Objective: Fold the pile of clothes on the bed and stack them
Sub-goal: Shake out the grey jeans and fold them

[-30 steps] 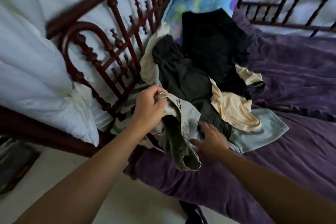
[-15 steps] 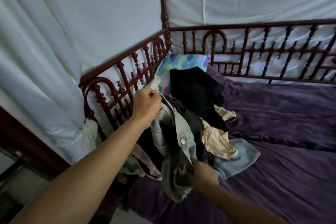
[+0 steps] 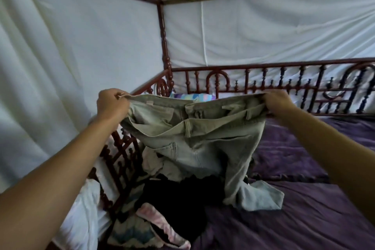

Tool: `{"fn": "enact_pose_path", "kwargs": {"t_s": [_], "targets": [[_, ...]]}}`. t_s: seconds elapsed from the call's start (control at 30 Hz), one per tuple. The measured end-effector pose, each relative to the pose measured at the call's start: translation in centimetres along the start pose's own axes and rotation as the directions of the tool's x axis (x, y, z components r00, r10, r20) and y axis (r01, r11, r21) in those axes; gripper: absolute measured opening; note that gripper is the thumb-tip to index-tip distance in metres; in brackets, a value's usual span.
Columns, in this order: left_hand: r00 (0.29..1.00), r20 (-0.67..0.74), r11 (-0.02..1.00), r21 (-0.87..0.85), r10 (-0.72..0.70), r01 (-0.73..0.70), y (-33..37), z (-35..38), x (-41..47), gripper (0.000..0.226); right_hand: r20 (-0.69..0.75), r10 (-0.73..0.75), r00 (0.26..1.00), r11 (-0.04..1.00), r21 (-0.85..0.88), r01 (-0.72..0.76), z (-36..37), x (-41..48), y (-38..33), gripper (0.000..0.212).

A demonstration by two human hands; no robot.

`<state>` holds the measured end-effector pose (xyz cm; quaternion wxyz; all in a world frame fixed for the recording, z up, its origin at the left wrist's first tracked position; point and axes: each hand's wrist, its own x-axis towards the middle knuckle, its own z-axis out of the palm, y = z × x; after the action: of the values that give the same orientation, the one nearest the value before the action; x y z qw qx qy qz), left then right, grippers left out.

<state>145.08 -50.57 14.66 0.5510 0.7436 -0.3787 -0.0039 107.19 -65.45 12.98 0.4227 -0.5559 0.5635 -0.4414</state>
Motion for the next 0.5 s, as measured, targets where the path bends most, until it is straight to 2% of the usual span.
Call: {"fn": "enact_pose_path", "kwargs": {"t_s": [0.17,0.23,0.27,0.33,0.43,0.5], "targets": [[0.97,-0.105,0.975,-0.009,0.221,-0.223,3.4,-2.4,4.4,0.026,-0.158,-0.19,0.969,0.969,0.125,0.211,-0.5,-0.6,-9.4,0.012],[0.935,-0.13,0.944,0.037,0.331,-0.329,4.2,-2.6,5.6,0.027,-0.212,-0.287,0.934,0.95,0.064,0.307,-1.6,-0.5,-11.4,0.022],[0.922,-0.101,0.926,0.082,0.375,-0.368,4.1,-2.4,6.0,0.025,-0.215,-0.338,0.916,0.939,-0.017,0.343,-2.2,-0.5,-11.7,0.028],[0.91,0.072,0.878,0.242,0.408,-0.413,2.7,-1.2,6.0,0.02,-0.176,-0.405,0.897,0.894,-0.285,0.347,-3.5,-0.6,-10.6,0.032],[0.901,0.367,0.796,0.462,0.231,-0.392,-0.1,1.9,4.3,0.02,-0.04,-0.378,0.925,0.716,-0.645,0.265,-5.6,-0.7,-5.9,0.02],[0.886,0.435,0.801,0.467,0.16,-0.374,-1.3,3.6,3.0,0.016,-0.004,-0.275,0.961,0.646,-0.741,0.182,-6.9,-1.2,-2.4,0.019]]}}
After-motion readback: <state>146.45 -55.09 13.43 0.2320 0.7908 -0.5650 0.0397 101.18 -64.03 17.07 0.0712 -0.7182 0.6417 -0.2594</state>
